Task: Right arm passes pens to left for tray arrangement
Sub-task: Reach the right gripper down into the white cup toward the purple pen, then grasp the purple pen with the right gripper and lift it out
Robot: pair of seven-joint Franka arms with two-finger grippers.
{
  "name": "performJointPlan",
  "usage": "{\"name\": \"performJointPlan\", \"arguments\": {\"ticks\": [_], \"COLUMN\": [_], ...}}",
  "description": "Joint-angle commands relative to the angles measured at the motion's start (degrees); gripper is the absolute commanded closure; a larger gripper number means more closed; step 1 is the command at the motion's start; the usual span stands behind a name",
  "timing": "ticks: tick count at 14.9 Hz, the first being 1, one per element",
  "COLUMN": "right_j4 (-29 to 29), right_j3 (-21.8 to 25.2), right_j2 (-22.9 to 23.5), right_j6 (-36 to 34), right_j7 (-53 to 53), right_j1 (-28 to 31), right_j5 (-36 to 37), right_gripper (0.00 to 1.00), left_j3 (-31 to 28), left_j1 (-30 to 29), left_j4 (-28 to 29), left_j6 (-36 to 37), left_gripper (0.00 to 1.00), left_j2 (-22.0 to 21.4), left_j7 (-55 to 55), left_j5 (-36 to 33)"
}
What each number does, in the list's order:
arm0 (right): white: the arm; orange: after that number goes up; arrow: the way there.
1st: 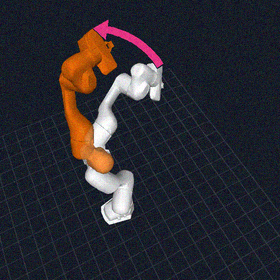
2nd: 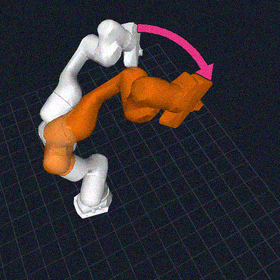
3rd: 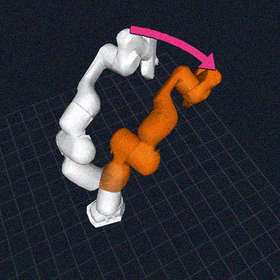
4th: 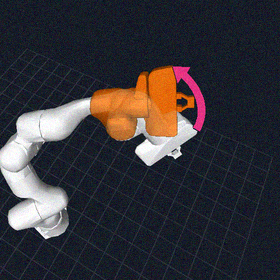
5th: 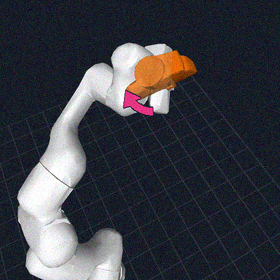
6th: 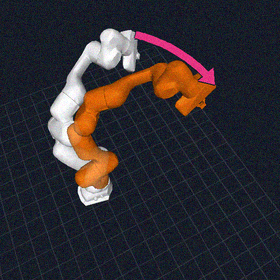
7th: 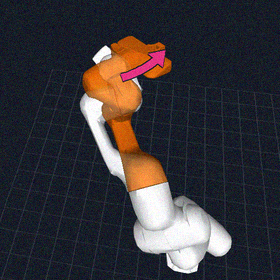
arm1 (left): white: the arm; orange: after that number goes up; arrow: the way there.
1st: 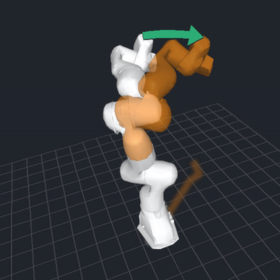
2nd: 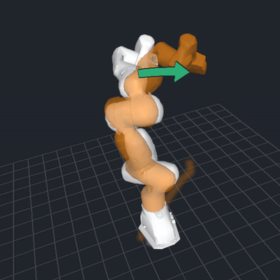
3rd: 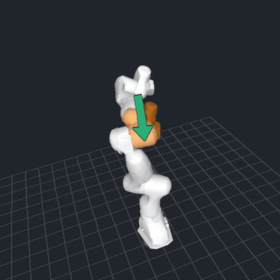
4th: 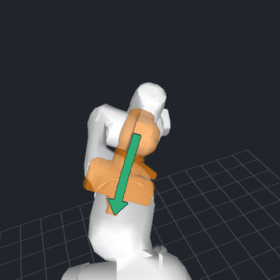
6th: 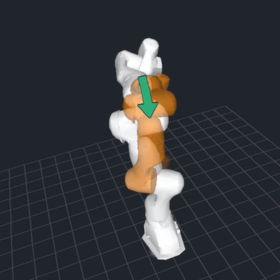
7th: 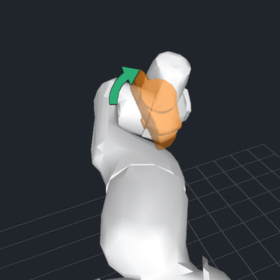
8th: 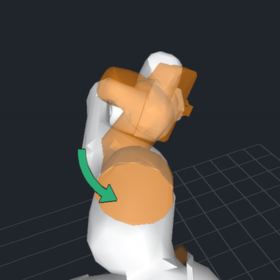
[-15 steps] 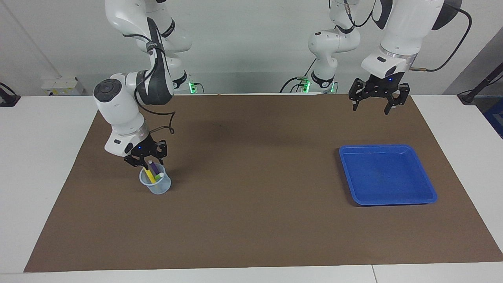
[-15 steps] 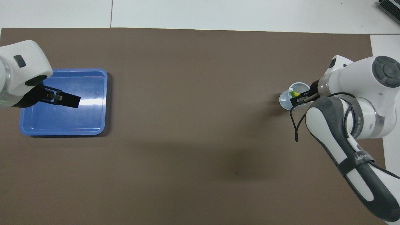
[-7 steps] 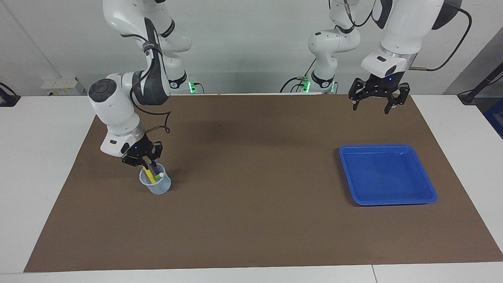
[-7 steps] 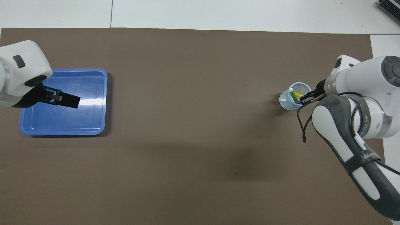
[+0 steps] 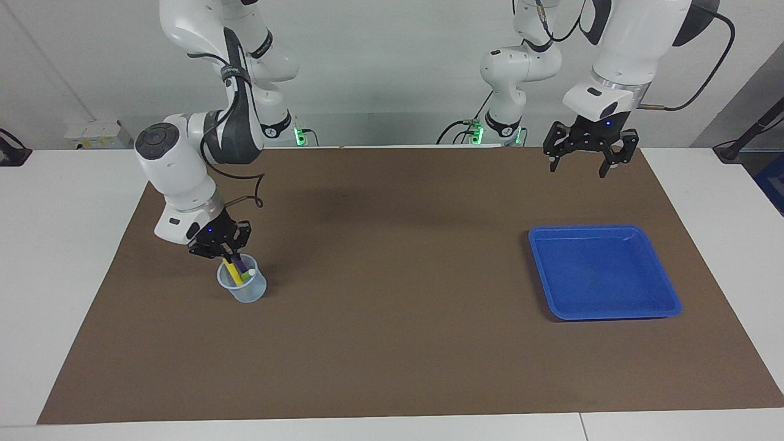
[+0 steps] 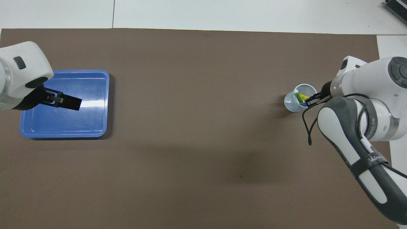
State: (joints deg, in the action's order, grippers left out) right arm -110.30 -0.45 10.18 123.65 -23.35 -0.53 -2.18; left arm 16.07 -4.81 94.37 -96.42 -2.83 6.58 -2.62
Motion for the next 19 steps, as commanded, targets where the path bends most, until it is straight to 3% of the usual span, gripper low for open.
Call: {"name": "performJointPlan", "arguments": {"ticks": [1, 4, 9, 13, 19], "right_j4": [2.6, 6.6, 9.7, 16.3, 21.4], "right_j3": [-0.3, -0.7, -3.7, -3.9, -4.2], "right_j2": [-1.3, -1.6, -3.9, -3.8, -3.4], "right_j6": [-4.8, -9.8, -11.5, -17.3, -21.3], "right_j7": [-1.6, -1.5, -1.6, -2.0, 3.6], "right_j1": [-0.2, -0.2, -0.3, -0.3, -6.0], "right_j5": [-1.2, -1.2, -0.2, 1.2, 2.3], "right_gripper": [1.0, 1.0, 1.0, 1.0, 1.0], "left_j3": [-0.3, -0.4, -0.3, -0.3, -1.0], "left_j1": [0.2, 0.2, 0.3, -0.3, -1.7], "left_j4": [1.9, 1.9, 2.0, 3.5, 5.6], "left_j6": [-0.3, -0.3, -0.2, -0.3, 0.3], "left_gripper": [0.0, 0.0, 0.0, 0.0, 0.0], "left_j2": [-1.7, -1.8, -1.9, -2.7, -3.7], "left_j7": [-0.1, 0.0, 0.4, -0.2, -11.5], "left_j5": [0.7, 0.7, 0.7, 0.8, 11.5]}}
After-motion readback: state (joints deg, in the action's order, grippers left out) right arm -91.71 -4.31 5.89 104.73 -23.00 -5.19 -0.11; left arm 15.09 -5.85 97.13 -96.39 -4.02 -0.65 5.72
